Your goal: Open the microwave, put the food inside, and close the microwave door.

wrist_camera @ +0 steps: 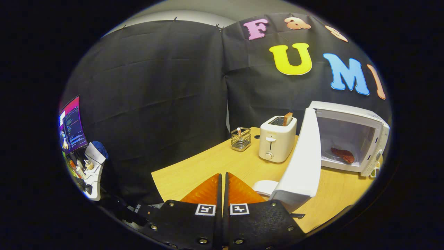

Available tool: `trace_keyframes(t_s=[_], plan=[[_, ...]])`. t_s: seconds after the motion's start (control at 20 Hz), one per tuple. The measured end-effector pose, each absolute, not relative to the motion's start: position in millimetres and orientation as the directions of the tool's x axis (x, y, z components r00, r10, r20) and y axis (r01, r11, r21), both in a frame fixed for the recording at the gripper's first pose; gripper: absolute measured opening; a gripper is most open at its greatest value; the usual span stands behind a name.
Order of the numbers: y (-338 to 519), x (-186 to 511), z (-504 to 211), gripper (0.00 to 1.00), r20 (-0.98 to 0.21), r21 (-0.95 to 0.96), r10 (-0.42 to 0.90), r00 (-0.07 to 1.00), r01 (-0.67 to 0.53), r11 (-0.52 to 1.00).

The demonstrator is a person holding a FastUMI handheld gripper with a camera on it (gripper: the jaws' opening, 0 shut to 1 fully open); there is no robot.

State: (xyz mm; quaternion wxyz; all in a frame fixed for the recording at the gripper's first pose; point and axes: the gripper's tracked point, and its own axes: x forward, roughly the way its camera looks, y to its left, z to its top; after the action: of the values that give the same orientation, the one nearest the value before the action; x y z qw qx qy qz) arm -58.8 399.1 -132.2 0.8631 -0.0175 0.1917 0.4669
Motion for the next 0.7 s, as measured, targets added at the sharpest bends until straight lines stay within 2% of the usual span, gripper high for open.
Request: trace_keyframes(t_s=[0.35,0.7], plan=[[355.5,-39.3,-127.4,0.01,-0.341,0.106,0.762,0.55,-0.783,0.612],[281.9,27.1,-132.5,0.01,-0.348,0.072,0.647,0.678,-0.669,0.74]])
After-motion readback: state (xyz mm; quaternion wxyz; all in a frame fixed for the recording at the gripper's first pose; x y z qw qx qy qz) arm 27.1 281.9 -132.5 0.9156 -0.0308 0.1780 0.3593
